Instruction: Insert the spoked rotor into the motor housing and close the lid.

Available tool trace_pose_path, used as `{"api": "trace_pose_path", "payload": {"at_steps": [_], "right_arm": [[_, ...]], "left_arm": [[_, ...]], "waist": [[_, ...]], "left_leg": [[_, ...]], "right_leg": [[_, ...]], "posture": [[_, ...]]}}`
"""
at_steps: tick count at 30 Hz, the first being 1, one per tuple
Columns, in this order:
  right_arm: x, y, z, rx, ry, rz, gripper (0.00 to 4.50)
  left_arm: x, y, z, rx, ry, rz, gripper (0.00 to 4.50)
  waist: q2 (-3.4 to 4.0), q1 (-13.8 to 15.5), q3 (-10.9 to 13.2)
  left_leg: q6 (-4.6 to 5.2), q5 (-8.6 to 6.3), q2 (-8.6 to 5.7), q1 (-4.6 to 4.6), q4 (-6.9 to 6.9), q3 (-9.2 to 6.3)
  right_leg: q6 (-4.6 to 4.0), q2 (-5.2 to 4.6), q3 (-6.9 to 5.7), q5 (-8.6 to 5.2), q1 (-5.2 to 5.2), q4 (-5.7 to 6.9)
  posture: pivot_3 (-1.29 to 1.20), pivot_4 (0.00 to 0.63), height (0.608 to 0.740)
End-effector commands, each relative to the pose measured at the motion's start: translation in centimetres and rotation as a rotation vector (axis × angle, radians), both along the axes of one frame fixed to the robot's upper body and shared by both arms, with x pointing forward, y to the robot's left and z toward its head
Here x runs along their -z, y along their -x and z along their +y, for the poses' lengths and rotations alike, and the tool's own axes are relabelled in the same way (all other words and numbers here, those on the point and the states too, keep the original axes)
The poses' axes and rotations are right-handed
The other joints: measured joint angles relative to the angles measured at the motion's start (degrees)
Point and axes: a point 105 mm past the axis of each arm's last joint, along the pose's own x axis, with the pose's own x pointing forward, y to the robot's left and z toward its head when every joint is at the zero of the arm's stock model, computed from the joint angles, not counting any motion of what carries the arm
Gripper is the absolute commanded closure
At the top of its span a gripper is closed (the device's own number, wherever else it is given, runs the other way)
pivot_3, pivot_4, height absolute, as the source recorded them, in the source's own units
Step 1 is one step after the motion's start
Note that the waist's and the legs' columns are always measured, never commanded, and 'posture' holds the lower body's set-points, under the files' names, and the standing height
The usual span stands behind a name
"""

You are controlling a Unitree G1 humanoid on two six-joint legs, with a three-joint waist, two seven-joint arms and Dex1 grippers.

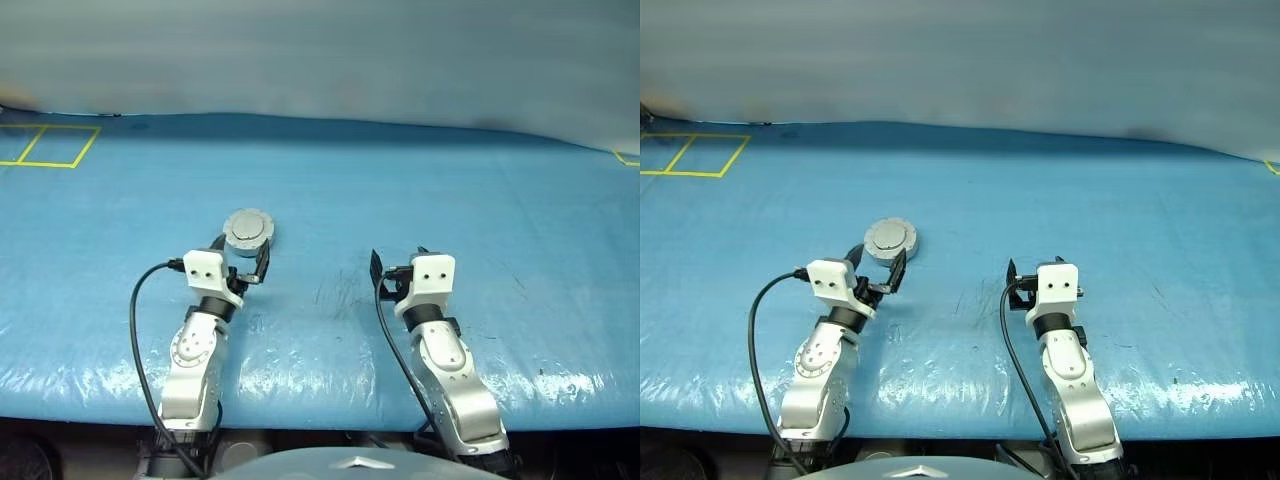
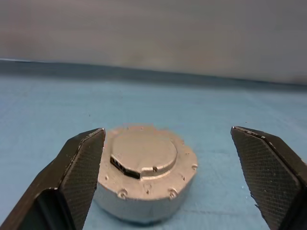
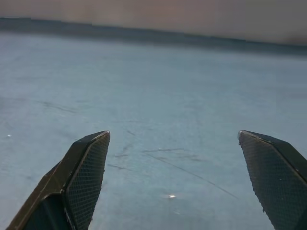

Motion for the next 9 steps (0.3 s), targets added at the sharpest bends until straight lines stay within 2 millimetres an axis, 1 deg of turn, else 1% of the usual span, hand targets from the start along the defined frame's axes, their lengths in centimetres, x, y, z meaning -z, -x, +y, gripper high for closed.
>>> {"api": "trace_pose_path", "payload": {"at_steps": [1, 5, 9], "right_arm": [[-1.16, 0.89, -0.77, 0.059, 0.027, -0.058, 0.0], [-0.45, 1.68, -1.02, 0.077, 0.017, -0.025, 0.0], [-0.58, 1.53, -0.85, 0.076, 0.028, -0.032, 0.0]], "left_arm": [[-0.72, 0.34, -0.35, 0.006, -0.029, -0.034, 0.01], [-0.28, 0.61, -0.42, 0.014, -0.035, -0.018, 0.01], [-0.29, 0.47, -0.36, 0.022, -0.05, -0.026, 0.01]], "waist": [[0.0, 0.07, 0.0], [0.0, 0.04, 0.0], [0.0, 0.04, 0.0]], "left_leg": [[0.0, 0.0, 0.01, 0.0, 0.0, 0.0], [0.0, 0.0, 0.04, 0.03, 0.0, 0.02], [0.0, 0.0, 0.05, 0.04, 0.02, 0.03]], "right_leg": [[-0.03, 0.01, 0.0, -0.02, -0.01, 0.01], [-0.06, 0.0, 0.0, -0.04, 0.0, 0.03], [-0.06, 0.0, -0.01, -0.04, 0.01, 0.03]], "posture": [[0.0, 0.15, 0.74], [0.0, 0.15, 0.74], [0.0, 0.15, 0.74]]}}
